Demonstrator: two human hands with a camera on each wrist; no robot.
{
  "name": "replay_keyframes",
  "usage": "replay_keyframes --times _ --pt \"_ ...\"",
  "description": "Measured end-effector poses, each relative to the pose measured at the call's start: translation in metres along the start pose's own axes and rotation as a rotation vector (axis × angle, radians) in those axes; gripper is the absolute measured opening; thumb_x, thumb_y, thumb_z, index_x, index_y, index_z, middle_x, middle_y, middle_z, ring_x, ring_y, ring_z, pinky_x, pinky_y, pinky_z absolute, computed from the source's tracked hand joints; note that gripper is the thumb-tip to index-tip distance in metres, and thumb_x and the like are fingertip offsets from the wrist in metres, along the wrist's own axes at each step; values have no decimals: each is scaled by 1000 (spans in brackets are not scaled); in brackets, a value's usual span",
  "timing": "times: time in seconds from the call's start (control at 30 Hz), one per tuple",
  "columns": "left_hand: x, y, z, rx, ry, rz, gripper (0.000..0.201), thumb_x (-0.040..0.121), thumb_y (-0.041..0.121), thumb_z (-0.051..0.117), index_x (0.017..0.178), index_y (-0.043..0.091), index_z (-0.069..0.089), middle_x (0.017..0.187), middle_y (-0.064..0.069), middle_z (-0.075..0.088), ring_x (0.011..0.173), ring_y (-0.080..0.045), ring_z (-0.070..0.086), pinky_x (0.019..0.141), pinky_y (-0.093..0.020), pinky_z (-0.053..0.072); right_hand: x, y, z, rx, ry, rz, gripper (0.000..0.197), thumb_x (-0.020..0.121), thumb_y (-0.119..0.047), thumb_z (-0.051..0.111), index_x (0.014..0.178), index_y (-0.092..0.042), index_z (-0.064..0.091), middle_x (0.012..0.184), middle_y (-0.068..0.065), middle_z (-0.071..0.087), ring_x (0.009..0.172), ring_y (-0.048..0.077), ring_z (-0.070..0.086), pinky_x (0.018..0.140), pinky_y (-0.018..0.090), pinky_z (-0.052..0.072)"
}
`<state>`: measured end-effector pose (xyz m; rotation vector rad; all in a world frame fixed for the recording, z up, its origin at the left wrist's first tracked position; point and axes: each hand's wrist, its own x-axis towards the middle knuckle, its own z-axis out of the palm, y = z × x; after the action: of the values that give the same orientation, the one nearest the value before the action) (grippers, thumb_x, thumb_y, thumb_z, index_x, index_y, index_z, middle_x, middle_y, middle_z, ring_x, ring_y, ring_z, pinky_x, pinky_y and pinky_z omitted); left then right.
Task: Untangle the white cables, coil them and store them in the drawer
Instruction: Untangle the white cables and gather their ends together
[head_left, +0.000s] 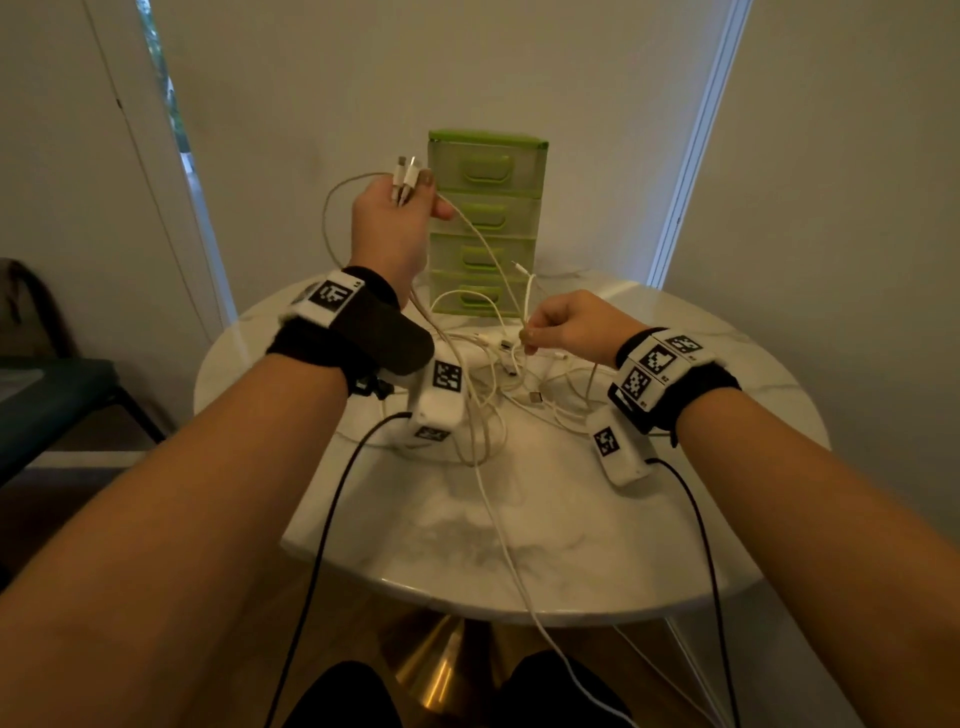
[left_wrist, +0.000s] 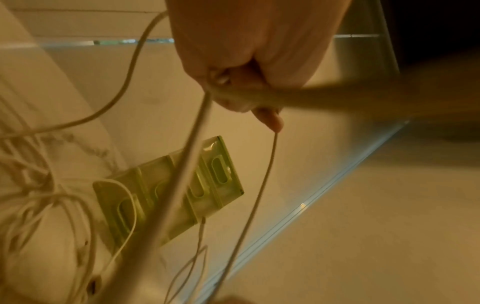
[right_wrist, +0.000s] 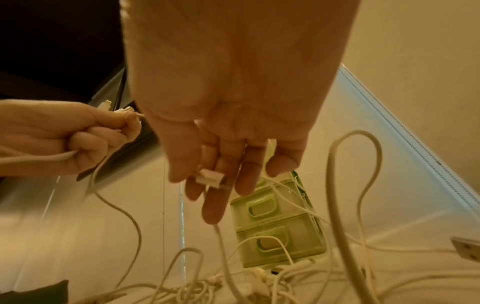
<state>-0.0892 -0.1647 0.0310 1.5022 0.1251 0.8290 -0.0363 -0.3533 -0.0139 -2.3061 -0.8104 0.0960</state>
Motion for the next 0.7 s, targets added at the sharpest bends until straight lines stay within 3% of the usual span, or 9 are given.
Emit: replay_keyframes --times 0.07,0.13,0.2,0.3,0.33,0.43,0.53,0.6,0.7 --pt "0 8 -5 41 -122 19 16 95 22 52 80 21 56 69 4 63 36 3 37 45 -20 28 -6 -4 -3 53 -44 19 13 84 -6 63 93 0 69 83 6 63 71 7 55 65 13 44" --pt "-6 13 -7 64 -248 8 20 94 20 55 74 18 57 61 6 61 35 -2 31 36 -15 23 -12 -11 -7 147 -37 -10 23 82 10 53 99 1 65 80 4 63 65 -2 58 56 5 43" --pt "-14 16 -9 66 -355 -28 24 93 19 56 70 16 58 54 7 59 34 -2 29 32 -13 20 -16 -19 -13 279 79 -39 33 77 18 43 94 -4 60 76 4 62 54 -4 56 51 12 41" --pt "-29 20 -9 28 -502 -125 21 94 17 54 74 13 59 51 8 59 33 0 29 30 -12 18 -21 -34 -24 471 263 -53 21 87 3 44 88 -15 56 77 5 64 54 9 52 50 20 37" --pt "-34 23 -8 14 -538 -149 19 94 16 54 76 12 60 51 7 60 32 0 29 30 -11 18 -24 -41 -27 551 258 -59 15 94 -9 43 91 -16 55 79 6 65 52 11 51 49 22 36" --pt "-51 39 -2 42 -595 -147 23 94 14 54 71 11 59 44 7 55 30 0 27 29 -11 17 -40 -66 -31 669 170 -97 27 98 -31 39 102 -9 56 79 8 61 50 12 49 49 22 35" --pt "-70 58 1 87 -609 -103 23 91 13 57 69 12 58 41 6 53 32 -1 27 30 -13 17 -61 -89 -34 651 189 -160 16 94 -19 49 94 -7 60 68 7 48 54 13 40 51 23 33" --pt "-81 66 1 112 -615 -80 17 88 14 61 71 13 62 44 5 56 35 -3 29 33 -15 18 -75 -100 -39 634 242 -138 10 91 -11 53 86 -6 61 64 7 48 53 13 40 49 23 32" --pt "-100 71 2 180 -654 -43 22 84 14 67 63 16 64 44 5 57 34 -4 29 33 -16 19 -96 -103 -42 503 288 -104 17 91 -13 54 75 -10 60 60 6 47 50 14 38 46 23 29"
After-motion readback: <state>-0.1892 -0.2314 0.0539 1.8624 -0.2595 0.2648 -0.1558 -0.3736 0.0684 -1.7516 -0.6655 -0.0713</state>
